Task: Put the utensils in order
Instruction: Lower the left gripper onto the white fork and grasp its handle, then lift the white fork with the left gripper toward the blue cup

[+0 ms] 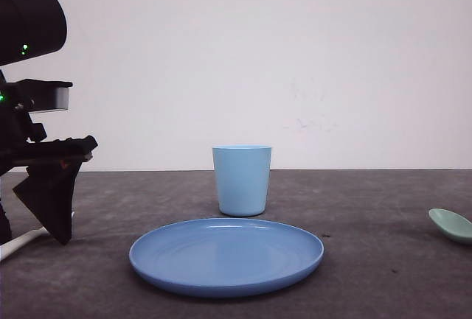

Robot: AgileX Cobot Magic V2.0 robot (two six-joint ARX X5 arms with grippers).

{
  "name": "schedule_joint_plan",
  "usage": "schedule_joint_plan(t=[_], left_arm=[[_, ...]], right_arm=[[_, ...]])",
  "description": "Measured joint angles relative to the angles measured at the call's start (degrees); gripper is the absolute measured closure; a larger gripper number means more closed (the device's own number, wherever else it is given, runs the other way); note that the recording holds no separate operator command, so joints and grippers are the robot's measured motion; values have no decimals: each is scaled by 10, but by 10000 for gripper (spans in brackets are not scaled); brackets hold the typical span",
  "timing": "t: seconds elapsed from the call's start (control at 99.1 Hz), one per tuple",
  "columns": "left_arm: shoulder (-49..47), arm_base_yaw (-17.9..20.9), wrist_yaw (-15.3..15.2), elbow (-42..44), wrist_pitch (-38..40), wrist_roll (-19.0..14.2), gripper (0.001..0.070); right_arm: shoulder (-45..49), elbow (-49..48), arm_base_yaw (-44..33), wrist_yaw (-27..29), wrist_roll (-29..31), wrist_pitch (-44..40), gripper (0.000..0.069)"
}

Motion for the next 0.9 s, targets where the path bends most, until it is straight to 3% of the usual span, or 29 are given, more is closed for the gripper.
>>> schedule_joint_plan(t=[0.232,0.444,0.898], left_arm=[[3,0,-12,1,2,0,504],[4,-2,-3,1,7,0,654],[-17,-7,0,23,-13,0,667]], right_arm=[[0,0,0,0,0,0,11],[0,0,0,0,0,0,11],[0,0,0,0,0,0,11]])
